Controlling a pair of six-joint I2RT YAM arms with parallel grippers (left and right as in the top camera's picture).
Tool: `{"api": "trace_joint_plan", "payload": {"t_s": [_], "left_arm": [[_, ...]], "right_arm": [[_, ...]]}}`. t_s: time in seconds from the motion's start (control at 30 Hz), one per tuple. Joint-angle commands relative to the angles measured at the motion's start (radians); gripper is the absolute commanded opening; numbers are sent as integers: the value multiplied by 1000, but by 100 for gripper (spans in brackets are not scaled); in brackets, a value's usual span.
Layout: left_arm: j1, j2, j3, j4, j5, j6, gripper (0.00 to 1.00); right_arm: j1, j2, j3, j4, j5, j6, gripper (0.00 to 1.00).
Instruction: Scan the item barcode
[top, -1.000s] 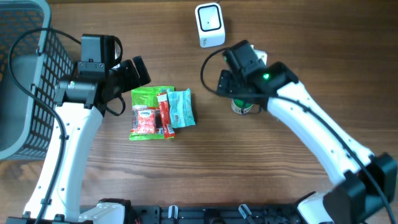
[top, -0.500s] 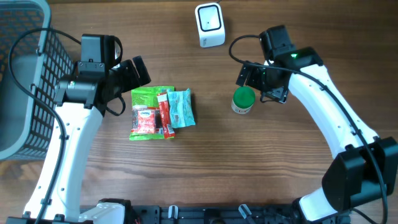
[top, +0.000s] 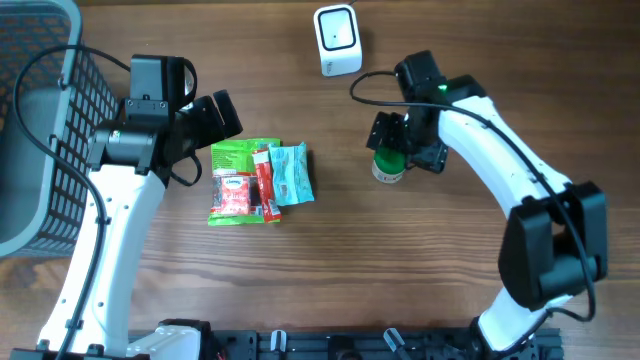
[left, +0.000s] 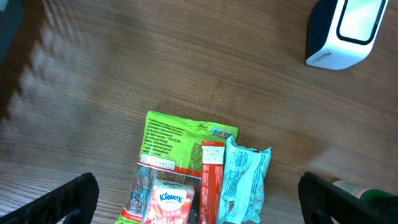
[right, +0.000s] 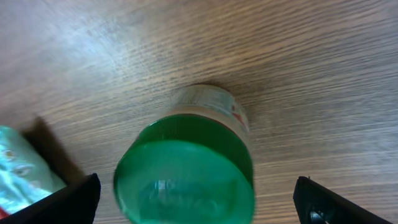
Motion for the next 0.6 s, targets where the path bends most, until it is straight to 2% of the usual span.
{"api": "trace_joint_plan", "payload": {"t_s": [0.0, 0.3, 0.47, 0.57], "left_arm": [[6, -5, 8, -1, -13, 12, 100], [6, -5, 8, -1, -13, 13, 100], [6, -5, 8, -1, -13, 12, 100], [6, -5, 8, -1, -13, 13, 100]], "right_arm": [[26, 58, 0, 10, -8, -15, 100], [47, 88, 0, 26, 19, -16, 98], [47, 88, 0, 25, 60, -24, 94], [47, 88, 0, 25, 60, -49, 88]]}}
